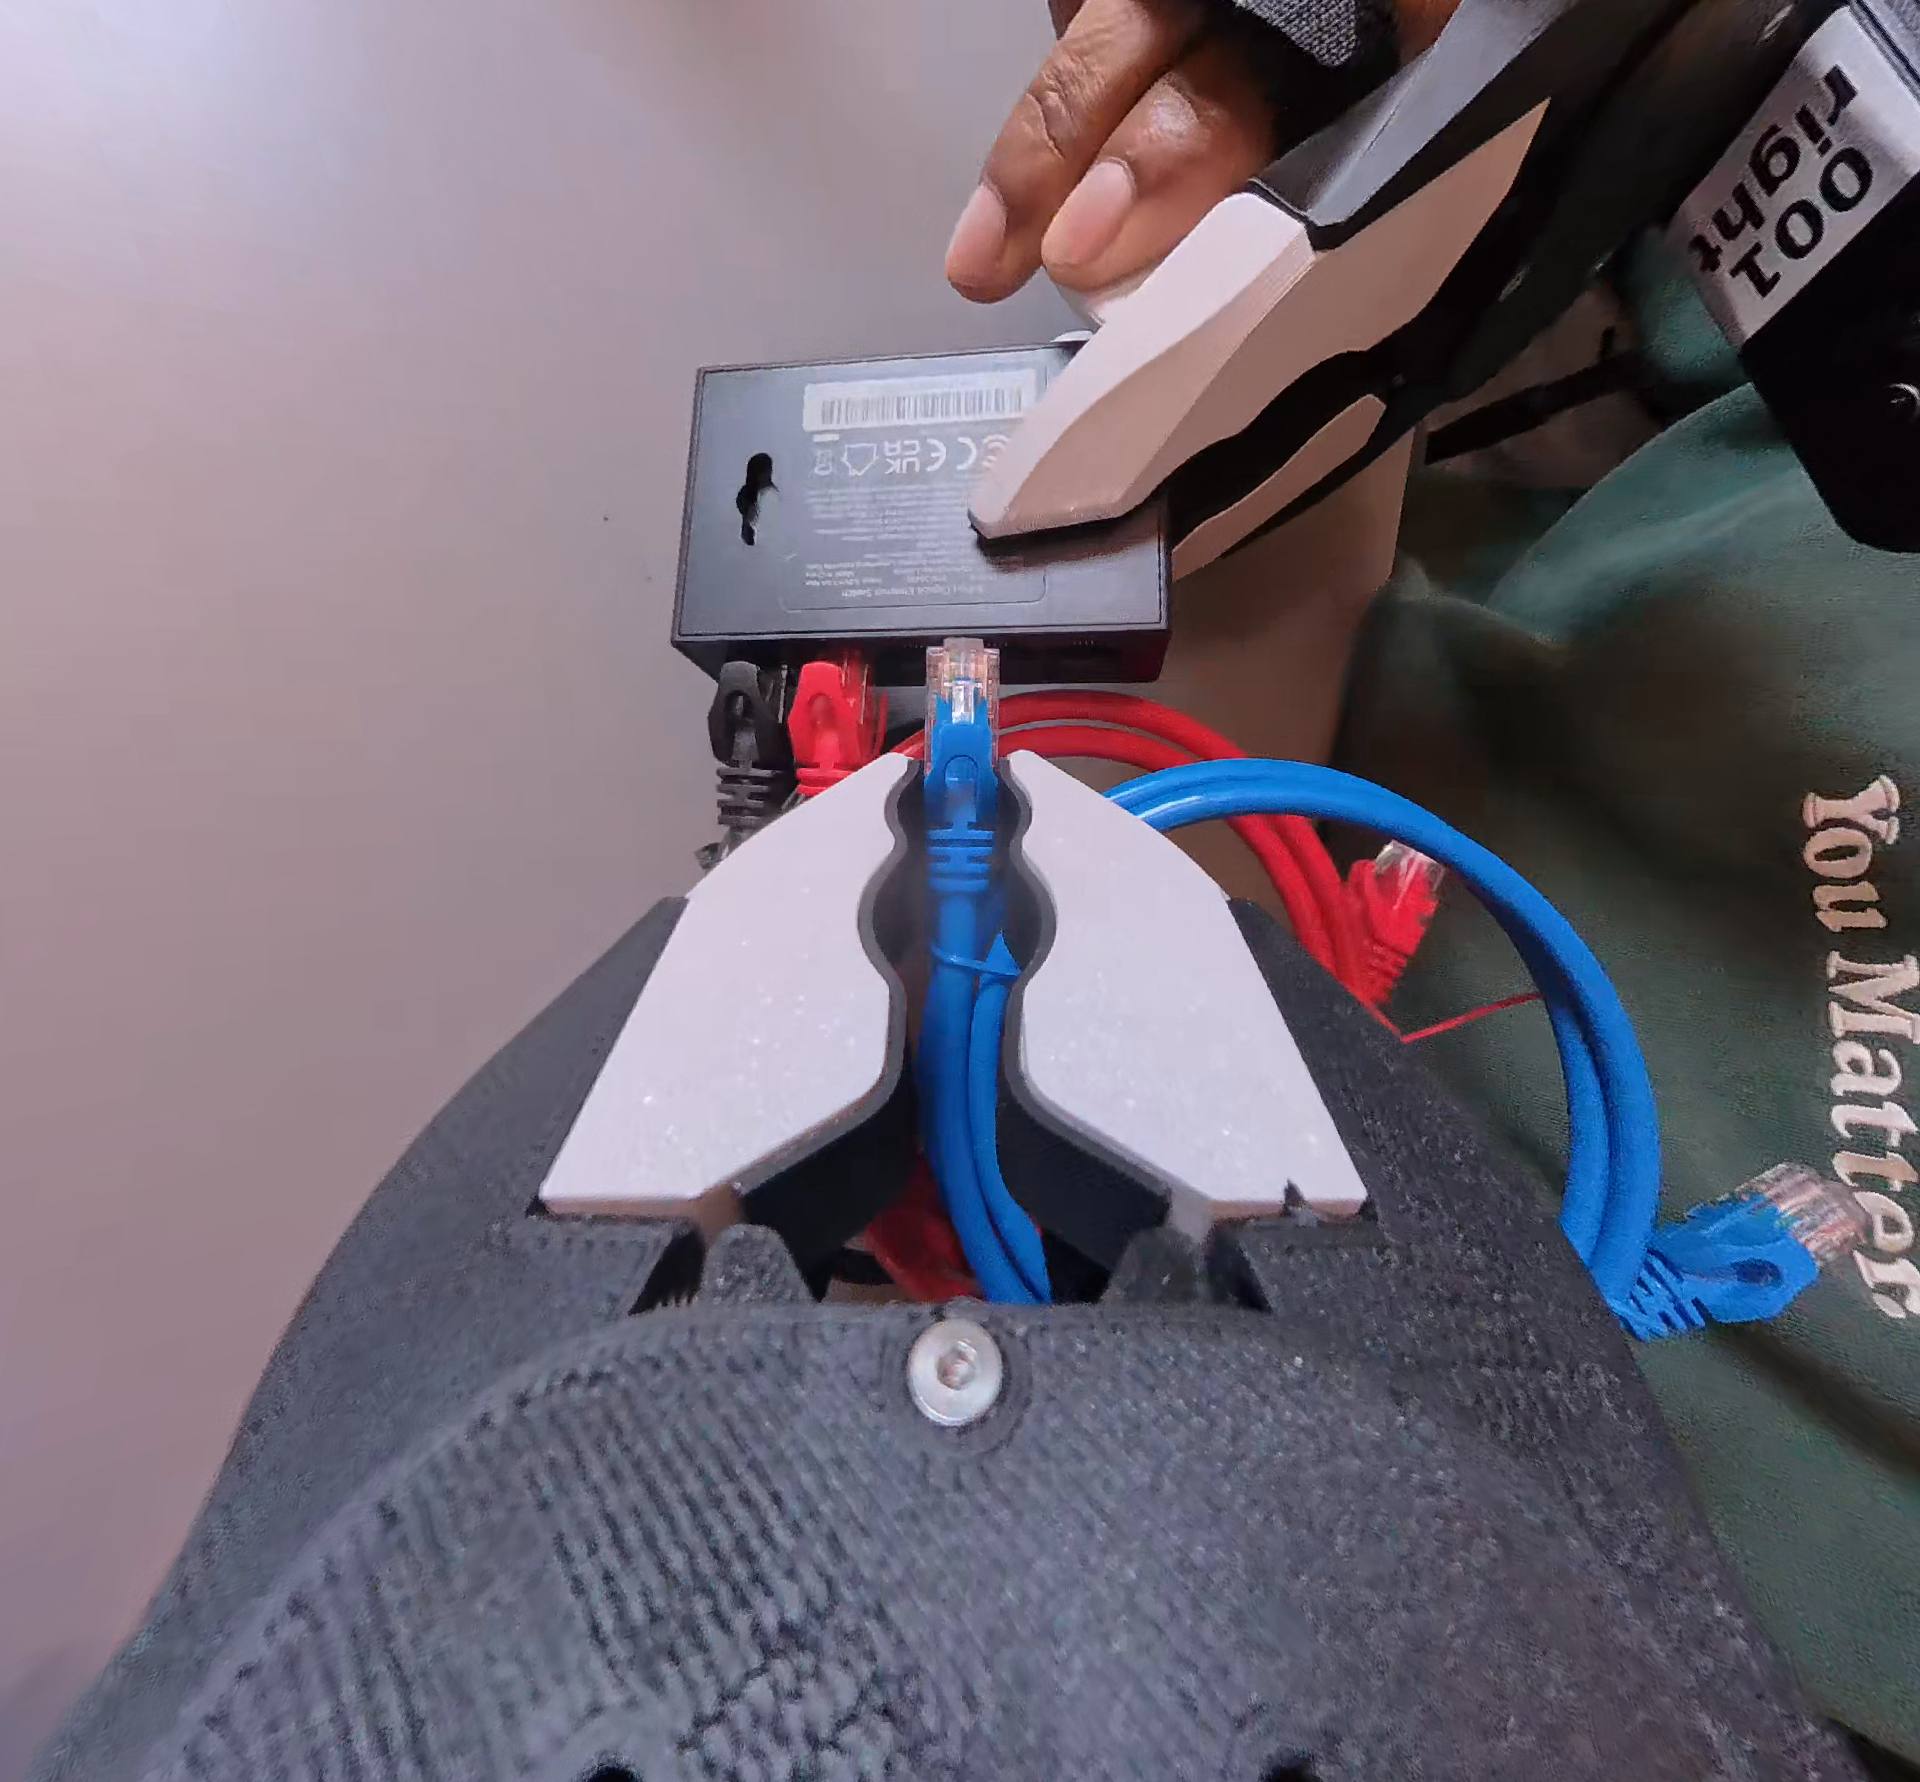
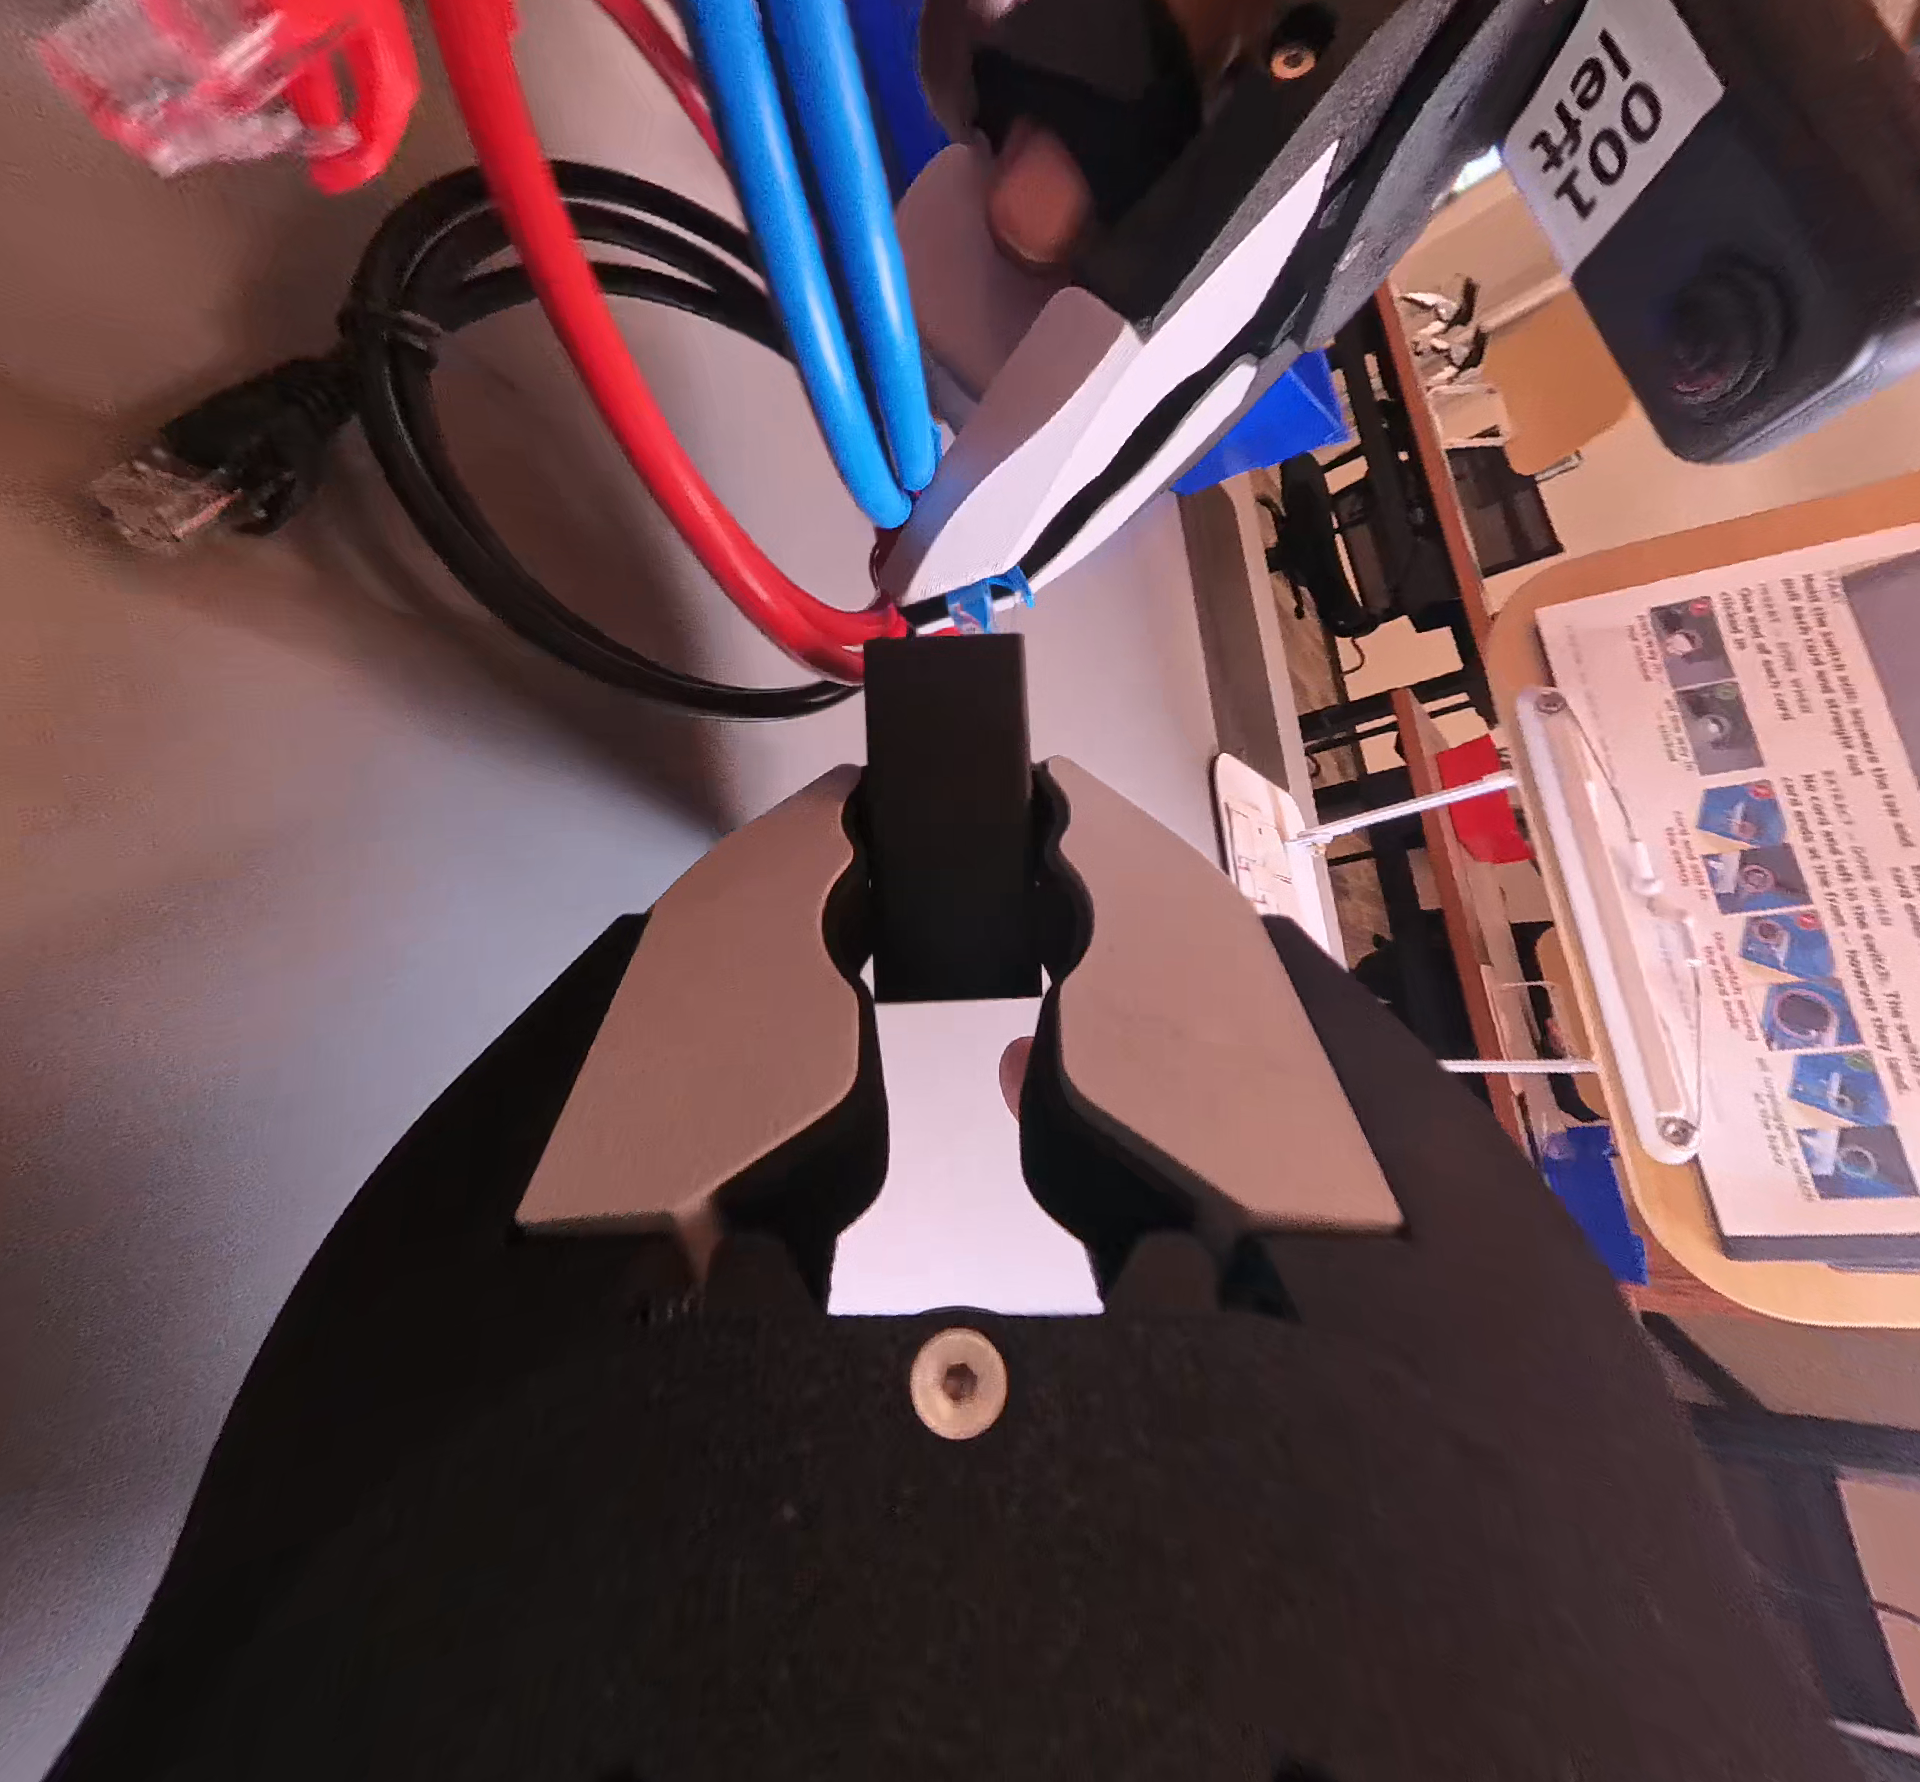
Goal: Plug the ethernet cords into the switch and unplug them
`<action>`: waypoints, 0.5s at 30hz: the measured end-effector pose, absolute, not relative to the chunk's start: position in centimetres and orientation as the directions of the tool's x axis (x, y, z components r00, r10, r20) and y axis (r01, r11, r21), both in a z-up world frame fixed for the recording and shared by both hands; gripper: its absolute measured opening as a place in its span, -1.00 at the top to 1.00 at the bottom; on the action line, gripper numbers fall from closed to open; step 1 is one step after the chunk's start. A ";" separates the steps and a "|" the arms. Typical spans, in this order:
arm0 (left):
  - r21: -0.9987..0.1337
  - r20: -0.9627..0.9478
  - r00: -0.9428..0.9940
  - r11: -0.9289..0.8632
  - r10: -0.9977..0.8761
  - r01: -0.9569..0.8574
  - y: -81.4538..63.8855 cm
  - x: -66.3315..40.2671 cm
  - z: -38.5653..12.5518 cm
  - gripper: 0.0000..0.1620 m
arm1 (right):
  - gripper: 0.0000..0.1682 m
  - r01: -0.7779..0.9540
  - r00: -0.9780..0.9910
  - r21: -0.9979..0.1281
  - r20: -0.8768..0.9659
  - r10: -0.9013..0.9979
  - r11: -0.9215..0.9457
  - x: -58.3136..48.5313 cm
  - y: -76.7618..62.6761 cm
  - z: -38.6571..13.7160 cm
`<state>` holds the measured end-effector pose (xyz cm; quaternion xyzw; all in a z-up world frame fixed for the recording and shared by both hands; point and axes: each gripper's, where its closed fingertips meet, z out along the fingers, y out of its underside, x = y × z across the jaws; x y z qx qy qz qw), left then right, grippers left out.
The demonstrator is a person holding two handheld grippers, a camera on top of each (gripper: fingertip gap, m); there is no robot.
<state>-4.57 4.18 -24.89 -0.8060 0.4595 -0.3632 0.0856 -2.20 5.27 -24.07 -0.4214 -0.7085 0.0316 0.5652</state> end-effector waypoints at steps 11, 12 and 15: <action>-0.383 0.368 0.326 -0.462 -0.871 -0.800 3.5 -4.8 -23.1 0.85 | 0.69 0.535 0.024 -0.481 0.830 0.557 0.695 -2.3 4.7 -21.7; -0.363 0.360 0.327 -0.454 -0.874 -0.814 3.4 -4.9 -23.2 0.85 | 0.68 0.532 0.020 -0.489 0.823 0.568 0.691 -2.3 4.5 -21.8; -0.326 0.337 0.330 -0.438 -0.882 -0.838 3.3 -5.0 -23.3 0.84 | 0.68 0.526 0.023 -0.499 0.817 0.576 0.688 -2.4 4.4 -21.7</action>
